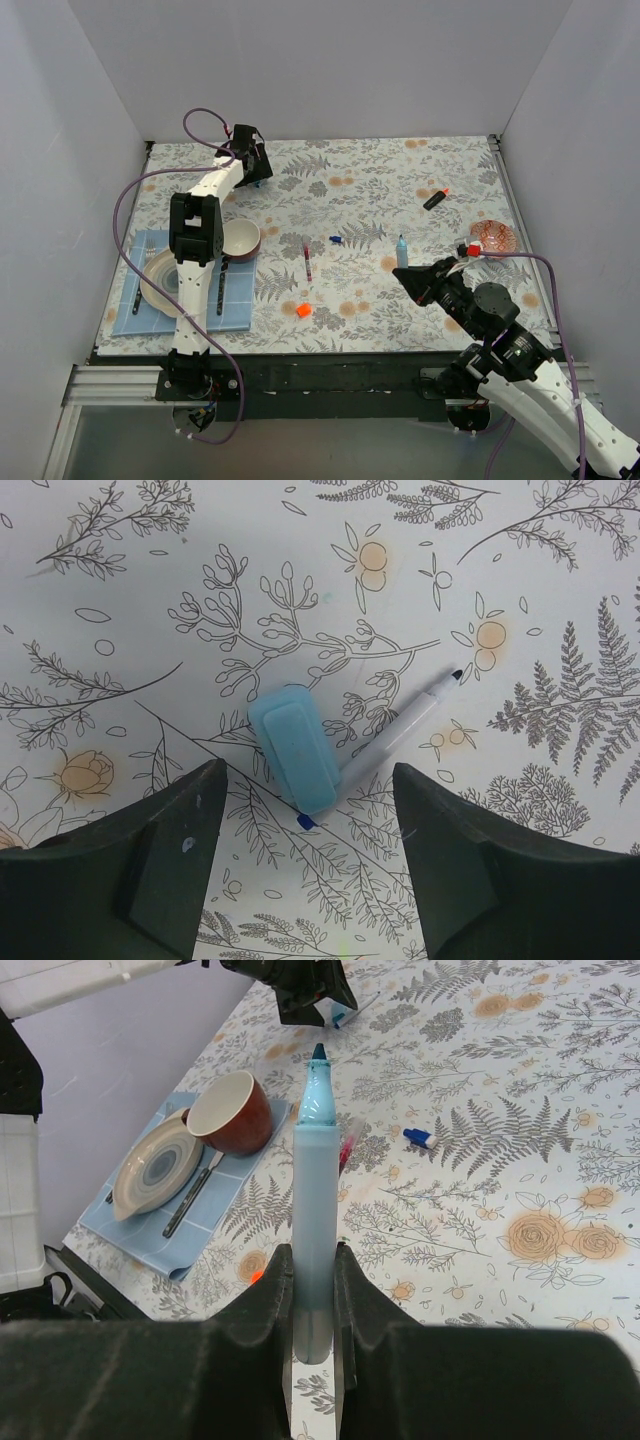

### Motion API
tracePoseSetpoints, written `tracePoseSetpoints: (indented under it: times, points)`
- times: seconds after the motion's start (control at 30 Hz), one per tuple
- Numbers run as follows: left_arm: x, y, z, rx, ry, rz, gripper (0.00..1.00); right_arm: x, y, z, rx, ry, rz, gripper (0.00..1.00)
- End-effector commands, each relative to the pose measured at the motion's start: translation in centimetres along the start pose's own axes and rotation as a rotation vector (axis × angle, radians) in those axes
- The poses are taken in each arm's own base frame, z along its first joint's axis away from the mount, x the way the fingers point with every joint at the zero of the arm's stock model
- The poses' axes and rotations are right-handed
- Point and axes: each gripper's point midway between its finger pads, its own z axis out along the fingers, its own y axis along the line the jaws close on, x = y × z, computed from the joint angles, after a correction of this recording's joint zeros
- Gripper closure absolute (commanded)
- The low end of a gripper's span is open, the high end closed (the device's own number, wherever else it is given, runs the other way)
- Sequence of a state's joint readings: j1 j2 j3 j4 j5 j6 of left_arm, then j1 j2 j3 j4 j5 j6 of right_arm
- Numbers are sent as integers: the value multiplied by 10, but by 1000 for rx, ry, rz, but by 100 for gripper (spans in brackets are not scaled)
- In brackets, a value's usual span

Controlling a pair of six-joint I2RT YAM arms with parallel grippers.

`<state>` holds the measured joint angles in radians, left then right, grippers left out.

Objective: Insert the pens into the pen caps

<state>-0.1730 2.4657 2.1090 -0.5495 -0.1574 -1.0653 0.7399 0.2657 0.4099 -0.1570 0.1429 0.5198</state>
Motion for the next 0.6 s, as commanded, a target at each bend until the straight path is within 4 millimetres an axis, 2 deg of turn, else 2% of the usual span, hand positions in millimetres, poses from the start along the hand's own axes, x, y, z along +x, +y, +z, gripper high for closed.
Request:
tracePoseSetpoints:
  times: [0.0,0.2,0.47,0.57]
  points:
    - [-31,0,-28,-23,-75,-33,34,-32,16,-4,-43,-87,-13,99]
    - [-37,-1,-25,-28,-105,-63,34,-31,15,-3,-37,-81,-23,99]
    - [-30,2,-15,-39,-91,-73,35,-28,10,-3,-22,-82,-28,99]
    - [-27,10,-12,-81,-87,-73,39,-28,10,-2,-22,-79,-28,99]
